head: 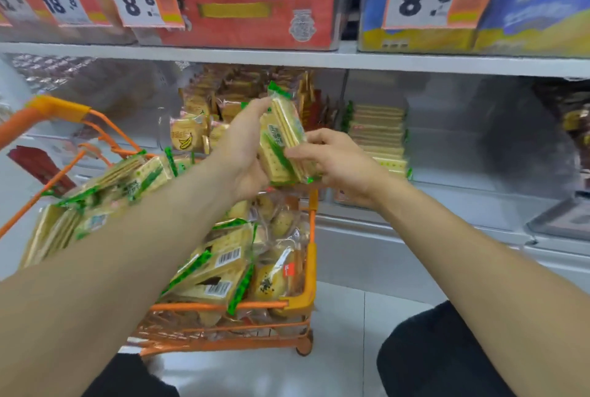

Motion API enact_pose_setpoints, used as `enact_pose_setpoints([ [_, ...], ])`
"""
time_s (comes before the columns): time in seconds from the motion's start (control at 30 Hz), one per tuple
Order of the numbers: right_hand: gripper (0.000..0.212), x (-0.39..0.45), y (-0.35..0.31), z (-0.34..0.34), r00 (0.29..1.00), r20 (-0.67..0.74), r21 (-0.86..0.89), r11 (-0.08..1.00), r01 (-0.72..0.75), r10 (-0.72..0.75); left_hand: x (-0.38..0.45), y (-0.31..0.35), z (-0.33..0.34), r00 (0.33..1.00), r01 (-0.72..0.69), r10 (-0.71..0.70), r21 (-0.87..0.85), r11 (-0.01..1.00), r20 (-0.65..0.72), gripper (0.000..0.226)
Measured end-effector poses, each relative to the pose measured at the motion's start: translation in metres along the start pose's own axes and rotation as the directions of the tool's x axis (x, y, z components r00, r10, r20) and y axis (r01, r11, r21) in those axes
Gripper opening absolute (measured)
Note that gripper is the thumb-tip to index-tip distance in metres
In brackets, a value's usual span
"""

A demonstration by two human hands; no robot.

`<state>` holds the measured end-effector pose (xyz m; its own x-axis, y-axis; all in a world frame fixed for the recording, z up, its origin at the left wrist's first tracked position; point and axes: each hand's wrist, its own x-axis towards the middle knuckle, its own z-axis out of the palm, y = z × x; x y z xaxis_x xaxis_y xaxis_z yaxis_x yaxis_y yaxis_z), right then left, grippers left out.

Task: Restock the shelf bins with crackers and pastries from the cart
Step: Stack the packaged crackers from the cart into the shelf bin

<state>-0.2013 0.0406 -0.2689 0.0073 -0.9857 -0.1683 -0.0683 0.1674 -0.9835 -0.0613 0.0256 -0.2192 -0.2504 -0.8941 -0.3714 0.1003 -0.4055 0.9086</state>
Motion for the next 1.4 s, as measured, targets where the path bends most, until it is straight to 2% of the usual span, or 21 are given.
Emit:
enact_pose_setpoints([
  [0.07, 0.028, -0.005, 0.003, -0.012, 0.997, -0.066, -0.072, 0.996, 0.044, -0.049, 0.006, -0.004, 0.021, 1.0, -0.021, 0.021, -0.022, 1.0, 0.001, 0.055],
  [0.13, 0.032, -0.009, 0.005, -0.025, 0.99, -0.105, -0.159, 0.984, 0.077, -0.094, 0.018, -0.014, 0.041, 0.998, -0.045, 0.045, 0.008, 0.999, -0.036, 0.072],
  [0.23, 0.048, -0.017, 0.003, -0.045, 0.993, -0.084, -0.129, 0.989, 0.073, -0.085, 0.035, -0.026, 0.063, 0.979, -0.128, 0.138, 0.072, 0.989, -0.153, 0.051],
  [0.33, 0.04, -0.025, -0.002, -0.068, 0.983, -0.143, -0.184, 0.979, 0.09, -0.117, 0.051, -0.034, 0.079, 0.957, -0.173, 0.191, 0.1, 0.98, -0.22, 0.052],
  [0.43, 0.054, -0.033, -0.004, -0.094, 0.974, -0.186, -0.252, 0.965, 0.078, -0.127, 0.057, -0.038, 0.103, 0.963, -0.207, 0.223, 0.115, 0.972, -0.151, 0.061],
  [0.5, 0.043, -0.038, -0.003, -0.112, 0.983, -0.151, -0.25, 0.966, 0.069, -0.109, 0.056, -0.042, 0.12, 0.965, -0.242, 0.257, 0.196, 0.95, -0.058, 0.07],
  [0.53, 0.037, -0.04, -0.002, -0.123, 0.983, -0.152, -0.227, 0.972, 0.066, -0.103, 0.055, -0.043, 0.128, 0.953, -0.287, 0.302, 0.319, 0.903, 0.002, 0.068],
  [0.57, 0.035, -0.041, 0.0, -0.133, 0.98, -0.175, -0.2, 0.978, 0.063, -0.099, 0.057, -0.046, 0.133, 0.929, -0.355, 0.361, 0.455, 0.817, 0.077, 0.065],
  [0.63, 0.039, -0.038, 0.007, -0.157, 0.957, -0.274, -0.209, 0.977, 0.033, -0.091, 0.062, -0.051, 0.14, 0.874, -0.469, 0.432, 0.615, 0.634, 0.221, 0.064],
  [0.7, 0.042, -0.03, 0.015, -0.181, 0.905, -0.408, -0.384, 0.922, -0.055, -0.116, 0.074, -0.054, 0.144, 0.845, -0.5, 0.436, 0.748, 0.437, 0.31, 0.052],
  [0.77, 0.042, -0.017, 0.021, -0.203, 0.849, -0.506, -0.555, 0.81, -0.187, -0.151, 0.094, -0.058, 0.149, 0.862, -0.447, 0.35, 0.877, 0.18, 0.367, 0.04],
  [0.83, 0.041, -0.003, 0.028, -0.218, 0.828, -0.546, -0.623, 0.721, -0.304, -0.122, 0.115, -0.066, 0.152, 0.886, -0.404, 0.232, 0.914, -0.037, 0.401, 0.055],
  [0.9, 0.04, 0.015, 0.035, -0.23, 0.828, -0.559, -0.694, 0.571, -0.437, -0.047, 0.133, -0.076, 0.151, 0.9, -0.388, 0.16, 0.912, -0.131, 0.406, 0.066],
  [1.0, 0.037, 0.043, 0.047, -0.248, 0.831, -0.555, -0.782, 0.309, -0.541, 0.05, 0.15, -0.088, 0.145, 0.934, -0.351, 0.019, 0.928, -0.122, 0.356, 0.074],
  [1.07, 0.039, 0.063, 0.059, -0.26, 0.82, -0.568, -0.787, 0.246, -0.566, 0.071, 0.155, -0.091, 0.143, 0.944, -0.33, -0.038, 0.935, -0.128, 0.328, 0.079],
  [1.17, 0.041, 0.087, 0.071, -0.27, 0.83, -0.558, -0.804, 0.251, -0.539, -0.002, 0.157, -0.092, 0.145, 0.943, -0.333, -0.058, 0.933, -0.14, 0.328, 0.082],
  [1.23, 0.044, 0.105, 0.075, -0.275, 0.835, -0.546, -0.808, 0.312, -0.5, -0.076, 0.159, -0.094, 0.145, 0.946, -0.324, -0.054, 0.937, -0.133, 0.32, 0.082],
  [1.33, 0.053, 0.124, 0.079, -0.28, 0.811, -0.575, -0.779, 0.378, -0.5, -0.112, 0.161, -0.096, 0.145, 0.945, -0.326, -0.055, 0.937, -0.124, 0.321, 0.082],
  [1.4, 0.063, 0.13, 0.085, -0.281, 0.765, -0.625, -0.752, 0.383, -0.537, -0.153, 0.162, -0.097, 0.145, 0.945, -0.326, -0.061, 0.938, -0.12, 0.32, 0.082],
])
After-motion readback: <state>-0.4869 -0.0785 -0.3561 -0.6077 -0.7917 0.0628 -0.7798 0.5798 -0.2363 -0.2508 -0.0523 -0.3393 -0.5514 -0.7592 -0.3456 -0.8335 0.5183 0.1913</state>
